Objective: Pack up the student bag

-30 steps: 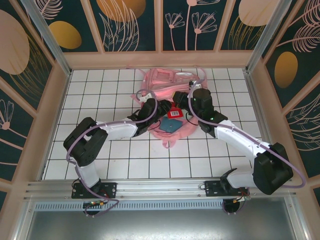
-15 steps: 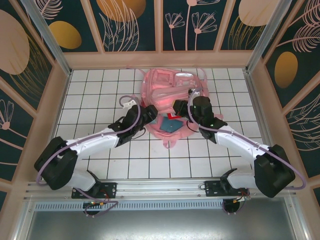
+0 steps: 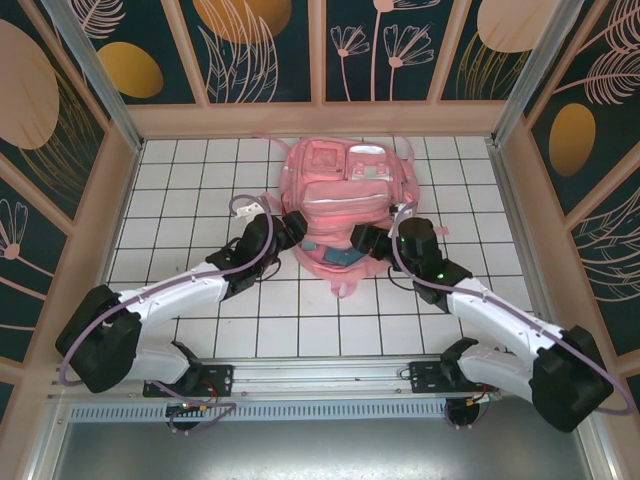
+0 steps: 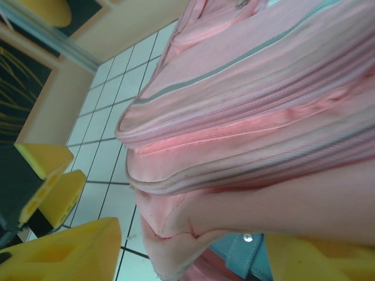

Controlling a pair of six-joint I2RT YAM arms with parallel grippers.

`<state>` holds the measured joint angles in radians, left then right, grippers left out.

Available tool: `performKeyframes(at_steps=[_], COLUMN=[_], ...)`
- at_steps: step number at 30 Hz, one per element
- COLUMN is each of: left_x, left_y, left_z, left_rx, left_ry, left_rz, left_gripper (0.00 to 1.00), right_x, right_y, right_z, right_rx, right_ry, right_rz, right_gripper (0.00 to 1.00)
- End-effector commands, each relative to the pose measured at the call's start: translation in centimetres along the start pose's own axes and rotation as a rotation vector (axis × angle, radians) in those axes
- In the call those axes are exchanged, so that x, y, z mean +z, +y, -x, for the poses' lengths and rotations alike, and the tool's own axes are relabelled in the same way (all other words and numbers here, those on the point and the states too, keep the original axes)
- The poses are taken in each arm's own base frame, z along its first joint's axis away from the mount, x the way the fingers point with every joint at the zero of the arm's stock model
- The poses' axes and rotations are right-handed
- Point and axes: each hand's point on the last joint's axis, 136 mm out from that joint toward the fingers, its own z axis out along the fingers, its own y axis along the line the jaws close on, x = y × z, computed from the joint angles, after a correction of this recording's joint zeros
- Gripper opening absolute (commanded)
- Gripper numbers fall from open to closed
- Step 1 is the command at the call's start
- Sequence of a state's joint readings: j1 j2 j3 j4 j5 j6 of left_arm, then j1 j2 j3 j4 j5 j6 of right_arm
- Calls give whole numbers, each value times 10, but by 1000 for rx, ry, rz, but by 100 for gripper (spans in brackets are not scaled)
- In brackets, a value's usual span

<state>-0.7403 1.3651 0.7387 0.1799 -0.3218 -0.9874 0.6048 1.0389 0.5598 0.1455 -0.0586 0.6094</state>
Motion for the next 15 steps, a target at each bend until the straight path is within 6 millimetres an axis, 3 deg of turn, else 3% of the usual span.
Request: performKeyframes(at_steps=[1,4,7,12,15], left_x=[9,18,28,42,52], left_y=[-15,-17,-13,-29,-23], left_z=[0,0,4,12,16], left_rx=[85,153,213,294,307], left_ry=[30,44,25,22,18], left_rz=[-18,13,66,72,107], left_gripper=[80,83,94,98,98], right_x=[-9,-13,-15,-16,-16], right_y=[-29,-39,-62,-81,-88], right_z=[-2,-2,6,14,16], right_rx=[9,26,64,106,116], right_ry=[-17,-24,-52,-68,-70], right_rz=[-110,-131,-185,-202,-210], right_gripper=[69,69,70,75,75])
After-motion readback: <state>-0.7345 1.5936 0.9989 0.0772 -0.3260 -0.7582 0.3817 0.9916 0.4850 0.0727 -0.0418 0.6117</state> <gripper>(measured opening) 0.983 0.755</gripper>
